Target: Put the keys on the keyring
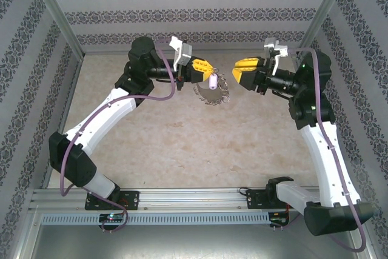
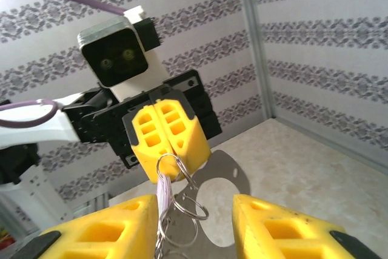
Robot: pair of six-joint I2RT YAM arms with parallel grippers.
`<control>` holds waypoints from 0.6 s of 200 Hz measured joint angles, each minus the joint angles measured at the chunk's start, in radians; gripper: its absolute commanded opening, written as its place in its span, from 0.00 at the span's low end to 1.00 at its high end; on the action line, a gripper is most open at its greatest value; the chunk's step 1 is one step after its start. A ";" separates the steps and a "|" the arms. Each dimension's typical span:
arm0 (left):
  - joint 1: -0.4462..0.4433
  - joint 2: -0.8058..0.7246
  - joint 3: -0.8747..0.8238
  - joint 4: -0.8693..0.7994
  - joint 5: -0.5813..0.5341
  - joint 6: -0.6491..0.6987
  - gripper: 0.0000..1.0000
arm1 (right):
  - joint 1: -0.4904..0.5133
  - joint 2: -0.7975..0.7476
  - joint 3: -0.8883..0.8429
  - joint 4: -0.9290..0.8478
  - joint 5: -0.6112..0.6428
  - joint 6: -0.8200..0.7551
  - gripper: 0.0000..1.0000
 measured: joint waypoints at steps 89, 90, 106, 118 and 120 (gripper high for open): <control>0.000 0.054 0.061 -0.059 0.091 -0.027 0.00 | 0.057 0.071 0.024 0.017 -0.132 0.000 0.32; 0.000 0.054 0.061 -0.058 0.092 -0.027 0.00 | 0.059 0.071 0.024 0.017 -0.133 0.000 0.32; 0.000 0.055 0.061 -0.060 0.096 -0.031 0.00 | 0.073 0.080 0.027 0.016 -0.138 0.000 0.32; 0.000 0.055 0.063 -0.060 0.097 -0.034 0.00 | 0.081 0.088 0.028 0.017 -0.140 -0.001 0.31; 0.000 0.055 0.063 -0.061 0.097 -0.034 0.00 | 0.081 0.090 0.028 0.016 -0.140 -0.001 0.31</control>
